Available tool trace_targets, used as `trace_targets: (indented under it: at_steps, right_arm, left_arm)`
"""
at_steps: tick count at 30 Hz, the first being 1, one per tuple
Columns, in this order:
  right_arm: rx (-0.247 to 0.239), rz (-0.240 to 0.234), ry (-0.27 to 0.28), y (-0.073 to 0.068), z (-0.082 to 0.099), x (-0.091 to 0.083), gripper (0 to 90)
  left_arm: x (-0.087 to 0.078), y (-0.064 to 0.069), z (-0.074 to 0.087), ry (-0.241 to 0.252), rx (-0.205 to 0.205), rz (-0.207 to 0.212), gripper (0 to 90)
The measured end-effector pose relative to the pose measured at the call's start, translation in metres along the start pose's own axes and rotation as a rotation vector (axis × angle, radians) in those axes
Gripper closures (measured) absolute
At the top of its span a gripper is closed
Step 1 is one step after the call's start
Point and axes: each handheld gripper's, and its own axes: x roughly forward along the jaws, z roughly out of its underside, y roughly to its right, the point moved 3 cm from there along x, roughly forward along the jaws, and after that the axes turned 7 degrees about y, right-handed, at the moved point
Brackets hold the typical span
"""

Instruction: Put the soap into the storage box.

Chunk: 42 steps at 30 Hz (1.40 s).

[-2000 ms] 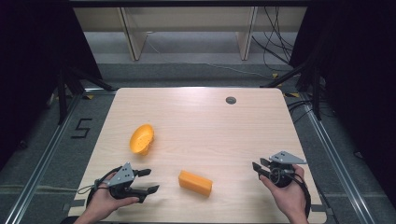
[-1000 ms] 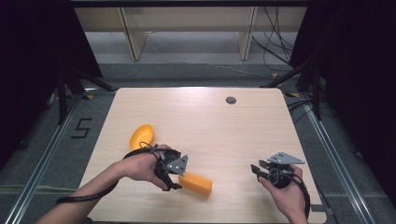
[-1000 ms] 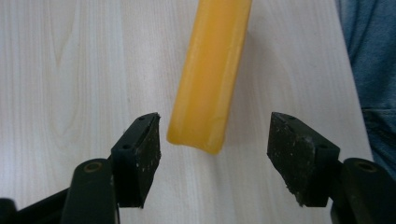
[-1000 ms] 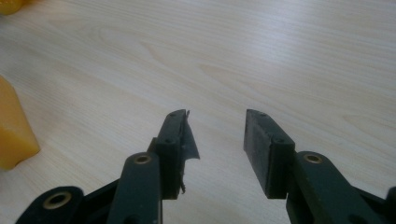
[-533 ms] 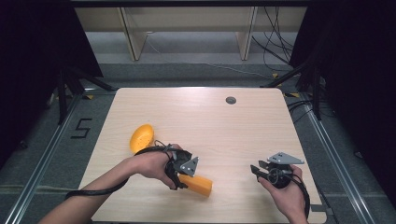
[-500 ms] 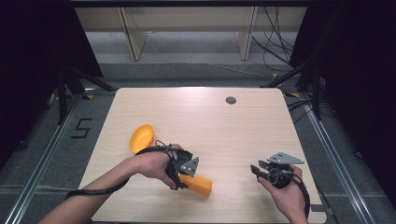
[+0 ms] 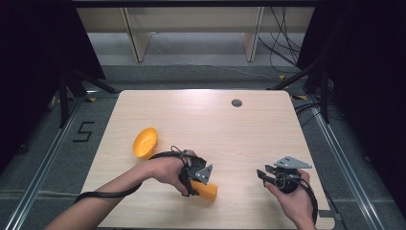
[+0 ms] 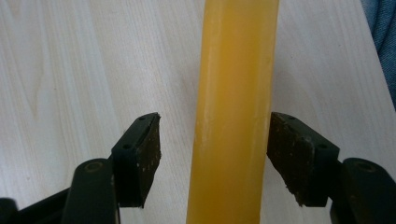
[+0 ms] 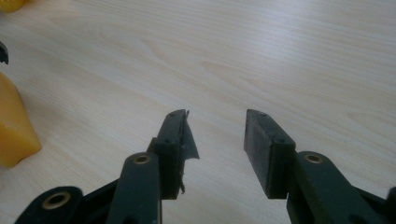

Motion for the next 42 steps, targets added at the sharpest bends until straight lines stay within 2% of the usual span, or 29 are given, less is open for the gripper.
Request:
trace_targets:
  at_steps: [3,4,5,9,10,12,19,20,22,25,26,27,28,29,30,31,33,34,35,37,38,39,40,41,42]
  right_arm:
    - [-0.013,-0.004,0.010,0.001,0.000,0.001,59.6]
    - [-0.001,0.005,0.009,0.000,-0.001,-0.001,59.6]
    - [0.032,0.012,0.002,-0.003,-0.001,-0.002,59.6]
    - [0.022,0.008,0.003,-0.002,-0.001,-0.001,59.6]
    - [0.022,0.008,0.003,-0.002,-0.001,-0.001,59.6]
    - [0.022,0.008,0.005,-0.002,-0.001,-0.001,59.6]
    - [0.020,0.006,0.005,-0.002,0.000,-0.001,59.5]
    - [0.019,0.006,0.005,-0.002,0.000,-0.001,59.5]
    - [0.036,-0.005,0.000,-0.003,0.000,-0.001,59.3]
    - [0.037,-0.004,-0.008,-0.004,0.000,-0.001,59.3]
    - [0.041,-0.008,0.000,-0.004,0.000,0.000,59.3]
    - [0.039,-0.004,-0.006,-0.004,0.000,-0.001,59.3]
    - [0.012,-0.007,0.002,-0.001,0.000,0.000,59.3]
    - [0.012,-0.008,0.002,-0.001,0.000,0.000,59.3]
    - [0.012,-0.008,0.002,-0.001,0.000,0.000,59.3]
    - [0.016,-0.013,0.012,-0.001,0.000,0.000,59.3]
    - [-0.014,-0.005,0.008,0.001,0.000,0.000,59.4]
    - [-0.014,-0.005,0.008,0.001,0.000,0.000,59.4]
    - [-0.011,-0.006,0.008,0.001,0.000,0.000,59.3]
    - [-0.008,-0.006,0.007,0.000,0.000,0.000,59.3]
    - [0.010,-0.008,0.002,-0.001,0.000,0.000,59.4]
    - [-0.006,-0.007,0.006,0.000,0.000,0.000,59.3]
    - [0.007,-0.008,0.003,-0.001,0.000,0.000,59.3]
    - [-0.012,-0.006,0.008,0.001,0.000,0.000,59.3]
    - [-0.011,-0.007,0.007,0.001,0.000,0.000,59.4]
  left_arm:
    - [0.003,0.000,-0.003,-0.009,-0.001,0.012,34.8]
    - [0.004,-0.001,-0.004,-0.012,-0.005,0.019,35.6]
    - [0.005,-0.001,-0.004,-0.014,-0.006,0.023,36.3]
    - [0.007,-0.002,-0.005,-0.019,-0.020,0.033,39.5]
    - [0.007,-0.003,-0.005,-0.031,-0.009,0.033,39.5]
    - [0.008,-0.003,-0.006,-0.034,-0.022,0.040,40.3]
    - [0.013,-0.002,-0.006,-0.089,-0.044,0.078,44.0]
    - [0.015,-0.002,-0.005,-0.118,-0.034,0.092,44.3]
    - [0.017,-0.003,-0.004,-0.142,-0.019,0.098,45.6]
    - [0.022,0.001,-0.003,-0.131,-0.054,0.110,47.3]
    - [0.022,-0.001,-0.003,-0.159,-0.018,0.120,48.1]
    - [0.025,0.002,-0.003,-0.134,-0.056,0.128,49.9]
    - [0.024,-0.001,-0.003,-0.160,-0.014,0.138,50.7]
    - [0.026,-0.001,-0.003,-0.156,-0.004,0.136,54.5]
    - [0.027,-0.001,-0.003,-0.137,-0.020,0.123,54.5]
    - [0.026,-0.004,-0.003,-0.149,-0.003,0.127,58.2]
    - [0.025,-0.004,-0.003,-0.143,0.002,0.132,58.9]
    - [0.025,-0.003,-0.003,-0.146,0.001,0.134,58.9]
    - [0.026,-0.001,-0.003,-0.124,-0.051,0.129,59.7]
    - [0.025,-0.001,-0.002,-0.130,-0.058,0.125,59.9]
    - [0.025,-0.001,-0.002,-0.140,-0.069,0.123,60.0]
    - [0.025,0.000,-0.002,-0.138,-0.088,0.119,60.0]
    - [0.025,0.000,-0.002,-0.138,-0.117,0.106,60.1]
    - [0.024,-0.001,-0.002,-0.149,-0.121,0.093,60.2]
    - [0.024,0.000,-0.002,-0.132,-0.170,0.069,60.2]
